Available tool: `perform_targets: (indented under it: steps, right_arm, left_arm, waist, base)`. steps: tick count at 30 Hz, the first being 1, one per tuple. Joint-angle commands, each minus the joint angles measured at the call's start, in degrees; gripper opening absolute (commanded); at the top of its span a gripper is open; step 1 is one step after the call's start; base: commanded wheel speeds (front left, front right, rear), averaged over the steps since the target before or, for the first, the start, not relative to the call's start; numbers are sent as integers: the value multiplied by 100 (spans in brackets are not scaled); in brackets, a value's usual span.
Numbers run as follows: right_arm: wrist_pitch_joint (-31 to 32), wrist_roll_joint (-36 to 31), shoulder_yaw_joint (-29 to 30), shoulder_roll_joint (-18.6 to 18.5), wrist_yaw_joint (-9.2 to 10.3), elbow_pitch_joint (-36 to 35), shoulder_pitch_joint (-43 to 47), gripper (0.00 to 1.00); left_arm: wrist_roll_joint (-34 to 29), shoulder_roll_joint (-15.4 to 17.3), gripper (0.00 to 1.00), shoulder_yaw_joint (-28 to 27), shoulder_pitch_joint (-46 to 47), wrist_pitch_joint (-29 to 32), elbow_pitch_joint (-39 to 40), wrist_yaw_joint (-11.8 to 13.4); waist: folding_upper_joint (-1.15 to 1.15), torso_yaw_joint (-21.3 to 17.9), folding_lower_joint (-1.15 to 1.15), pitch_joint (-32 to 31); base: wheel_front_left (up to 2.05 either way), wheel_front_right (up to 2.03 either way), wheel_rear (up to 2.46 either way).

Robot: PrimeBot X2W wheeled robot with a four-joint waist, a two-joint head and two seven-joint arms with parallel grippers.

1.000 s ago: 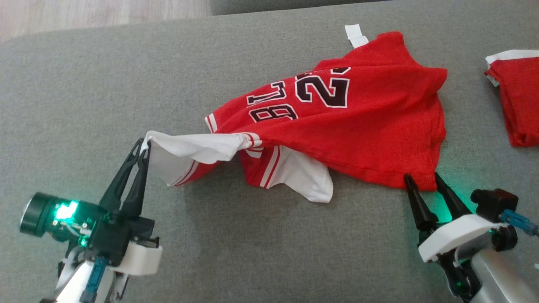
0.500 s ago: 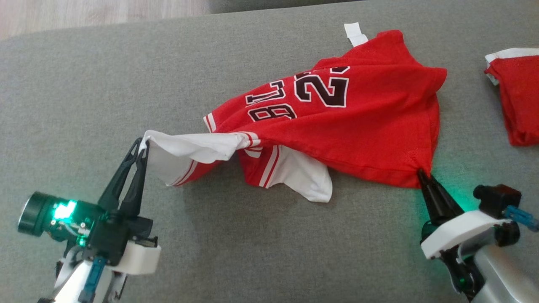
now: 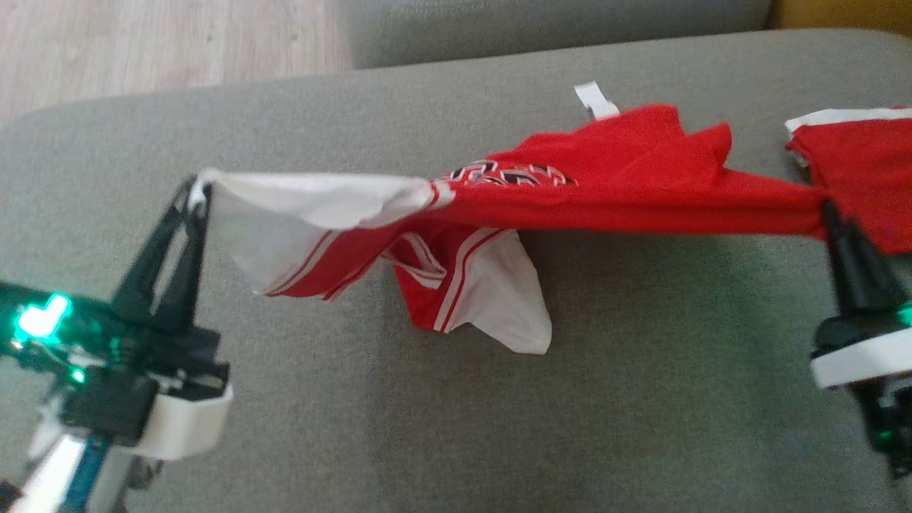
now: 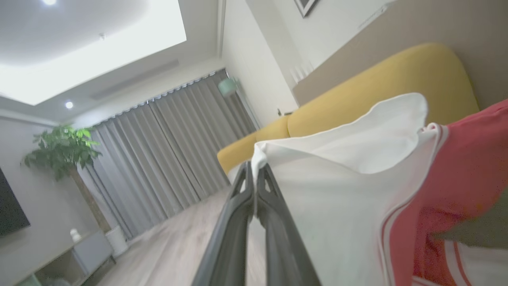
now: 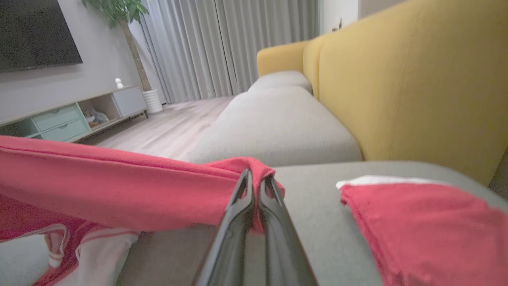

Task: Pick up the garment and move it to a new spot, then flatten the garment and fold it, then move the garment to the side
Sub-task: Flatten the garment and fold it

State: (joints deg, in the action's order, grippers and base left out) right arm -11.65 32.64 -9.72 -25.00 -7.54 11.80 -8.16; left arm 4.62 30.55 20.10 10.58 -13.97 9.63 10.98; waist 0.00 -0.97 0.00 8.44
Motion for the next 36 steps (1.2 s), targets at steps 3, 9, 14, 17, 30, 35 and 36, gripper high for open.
perform_targets:
  steps: [3, 9, 14, 17, 30, 35, 36]
  right_arm:
    - [321, -216, 568, -310, 5, -1111, 226, 0]
    - [1080, -336, 1405, -465, 5, -2639, 132, 0]
    - [1635, -343, 1638, -733, 5, -3022, -616, 0]
    - [1824, -264, 1530, -803, 5, -2799, -1302, 0]
    - [1414, -722, 300, -464, 5, -450, -4655, 0]
    - [902, -1132, 205, -408, 5, 300, -5766, 0]
    - [827, -1188, 166, -424, 5, 418, -5877, 0]
  left_arm:
    - [20, 497, 0, -513, 611, -7, 703, -103]
    - [42, 933, 0, -742, 1464, 217, 1340, -472]
    - [282, 1007, 0, -697, 2602, 438, 1264, -949]
    - [464, 914, 0, -632, 3393, 535, 821, -1207]
    - [251, 194, 0, 3, 6639, 117, -2145, -1693]
    - [-36, -84, 0, 107, 7753, -82, -2788, -1657]
    - [-48, -106, 0, 112, 7863, -92, -2855, -1665]
  waist:
    - [0, -80, 0, -218]
    - [0, -177, 0, -306]
    - [0, -215, 0, -162]
    - [0, -217, 0, 95]
    - [0, -189, 0, 1583]
    - [0, -61, 0, 1952]
    - [0, -34, 0, 1987]
  base:
    - [0, 0, 0]
    - [0, 0, 0]
    - [0, 0, 0]
    - [0, 0, 0]
    - [0, 0, 0]
    - [0, 0, 0]
    - [0, 0, 0]
